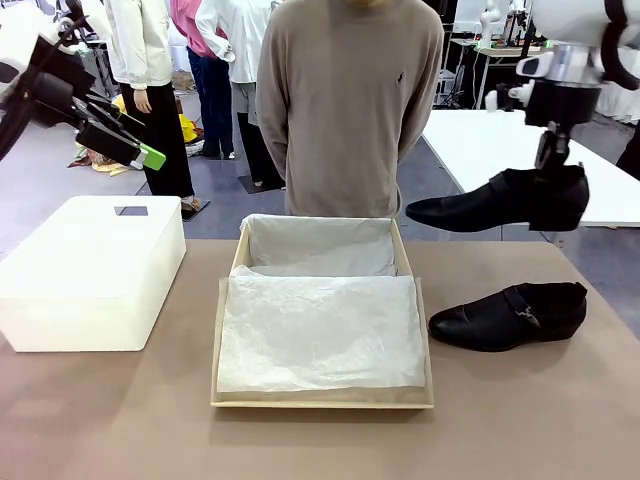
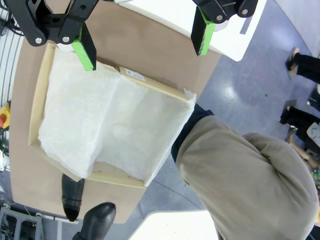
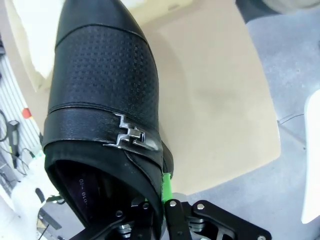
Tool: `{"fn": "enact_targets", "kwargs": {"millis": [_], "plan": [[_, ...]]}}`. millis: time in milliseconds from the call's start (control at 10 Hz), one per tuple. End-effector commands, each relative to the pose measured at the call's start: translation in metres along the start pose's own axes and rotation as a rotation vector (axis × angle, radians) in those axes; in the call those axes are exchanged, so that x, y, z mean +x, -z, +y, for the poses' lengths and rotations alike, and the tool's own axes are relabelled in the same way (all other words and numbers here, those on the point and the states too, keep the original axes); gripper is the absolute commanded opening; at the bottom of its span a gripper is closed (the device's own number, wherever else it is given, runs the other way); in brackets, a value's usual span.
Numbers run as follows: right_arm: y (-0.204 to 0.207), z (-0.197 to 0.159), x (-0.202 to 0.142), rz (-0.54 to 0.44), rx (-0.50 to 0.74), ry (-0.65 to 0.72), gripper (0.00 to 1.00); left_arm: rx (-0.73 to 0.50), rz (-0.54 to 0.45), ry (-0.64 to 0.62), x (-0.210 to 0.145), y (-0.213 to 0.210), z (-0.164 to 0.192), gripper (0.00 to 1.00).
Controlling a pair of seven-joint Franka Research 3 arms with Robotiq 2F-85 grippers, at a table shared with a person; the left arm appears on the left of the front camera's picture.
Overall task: Pack the shoes into the box.
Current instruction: Place one shoe of the Shoes into the Shoes Box.
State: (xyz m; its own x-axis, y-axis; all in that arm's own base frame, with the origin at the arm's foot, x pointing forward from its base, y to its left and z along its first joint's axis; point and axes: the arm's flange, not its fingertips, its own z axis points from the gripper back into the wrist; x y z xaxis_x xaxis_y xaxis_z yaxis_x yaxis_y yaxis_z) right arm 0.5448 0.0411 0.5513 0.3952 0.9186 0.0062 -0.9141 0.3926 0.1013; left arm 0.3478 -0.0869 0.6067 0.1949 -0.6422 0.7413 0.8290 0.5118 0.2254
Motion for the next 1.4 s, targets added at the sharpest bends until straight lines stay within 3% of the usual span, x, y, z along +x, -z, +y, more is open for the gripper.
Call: {"fn": "enact_targets", "kwargs": {"millis": [0, 800, 1300], "plan": [[-0.013, 0.013, 0.039, 0.013, -0.004, 0.003, 0.00, -0.014, -0.011, 0.009, -0.001, 0.000, 0.001, 1.00], [0.011, 0.062, 0.188, 0.024, -0.018, -0.047, 0.00, -0.014, -0.011, 0.009, -0.001, 0.000, 0.001, 1.00], [0.026, 0.068, 0.193, 0.016, 0.010, -0.067, 0.00, -0.014, -0.011, 0.009, -0.001, 0.000, 0.001, 1.00]]}}
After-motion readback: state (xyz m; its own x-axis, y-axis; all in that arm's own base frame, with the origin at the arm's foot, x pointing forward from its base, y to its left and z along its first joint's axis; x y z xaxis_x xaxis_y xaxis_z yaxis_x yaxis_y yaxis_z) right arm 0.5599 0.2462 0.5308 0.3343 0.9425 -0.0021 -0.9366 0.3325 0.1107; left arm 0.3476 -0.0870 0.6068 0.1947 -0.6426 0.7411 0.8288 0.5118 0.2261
